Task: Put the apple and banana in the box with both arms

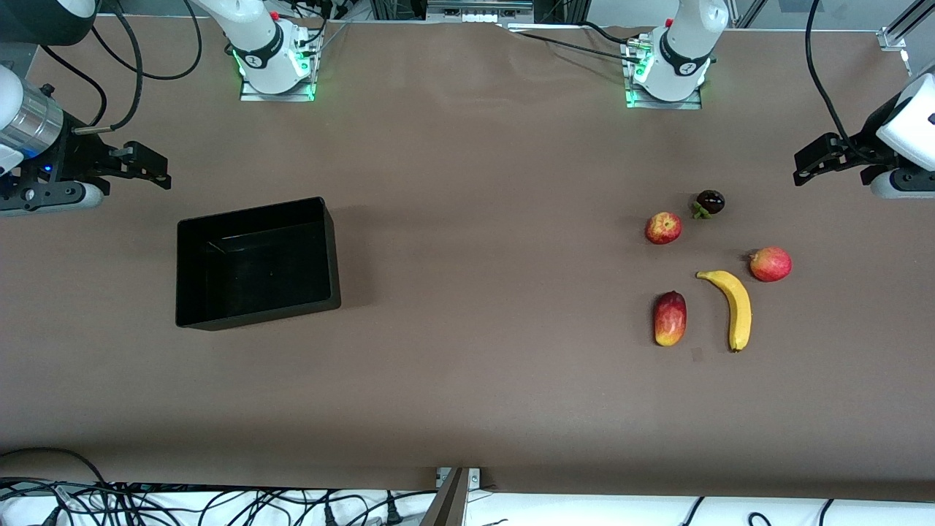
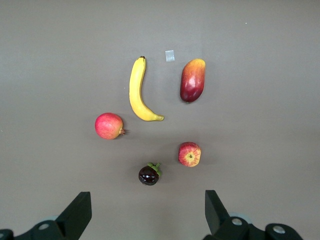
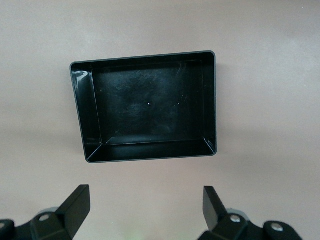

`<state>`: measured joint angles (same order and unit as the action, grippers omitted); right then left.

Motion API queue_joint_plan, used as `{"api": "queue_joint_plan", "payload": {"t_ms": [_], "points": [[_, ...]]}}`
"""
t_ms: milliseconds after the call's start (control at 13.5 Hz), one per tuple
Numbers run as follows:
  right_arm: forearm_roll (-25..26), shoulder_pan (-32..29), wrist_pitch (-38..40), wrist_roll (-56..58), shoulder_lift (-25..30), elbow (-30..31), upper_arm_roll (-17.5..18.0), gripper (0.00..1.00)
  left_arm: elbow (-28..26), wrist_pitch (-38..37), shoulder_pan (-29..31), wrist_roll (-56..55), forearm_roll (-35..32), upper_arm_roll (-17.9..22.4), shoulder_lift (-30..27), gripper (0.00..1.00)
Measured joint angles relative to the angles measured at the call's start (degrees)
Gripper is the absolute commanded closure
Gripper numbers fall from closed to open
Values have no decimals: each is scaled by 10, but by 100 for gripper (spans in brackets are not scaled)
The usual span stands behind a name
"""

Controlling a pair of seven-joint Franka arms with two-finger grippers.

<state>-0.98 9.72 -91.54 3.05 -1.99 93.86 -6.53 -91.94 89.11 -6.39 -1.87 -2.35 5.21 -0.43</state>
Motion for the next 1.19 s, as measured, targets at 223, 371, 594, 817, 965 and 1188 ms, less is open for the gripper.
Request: {"api": "queue_joint_plan", "payload": {"t_ms": [223,371,594,817,965,1188], "points": [[0,0,0,0,0,0,0,0,0,-3,1,0,0,0,0,0],[0,0,0,0,0,0,0,0,0,-5,5,0,0,2,0,0],[0,0,0,0,0,-1,0,0,-6,-5,14,0,0,4,-1,0],[0,0,0,0,0,-1,0,0,-18,-5,20,0,0,4,-9,0],[0,-1,0,0,0,-1,0,0,-20,-4,20,0,0,3,-12,0],[1,-7,0,1,-4,-1,0,0,-22,-4,19,0,0,3,-13,0]]}}
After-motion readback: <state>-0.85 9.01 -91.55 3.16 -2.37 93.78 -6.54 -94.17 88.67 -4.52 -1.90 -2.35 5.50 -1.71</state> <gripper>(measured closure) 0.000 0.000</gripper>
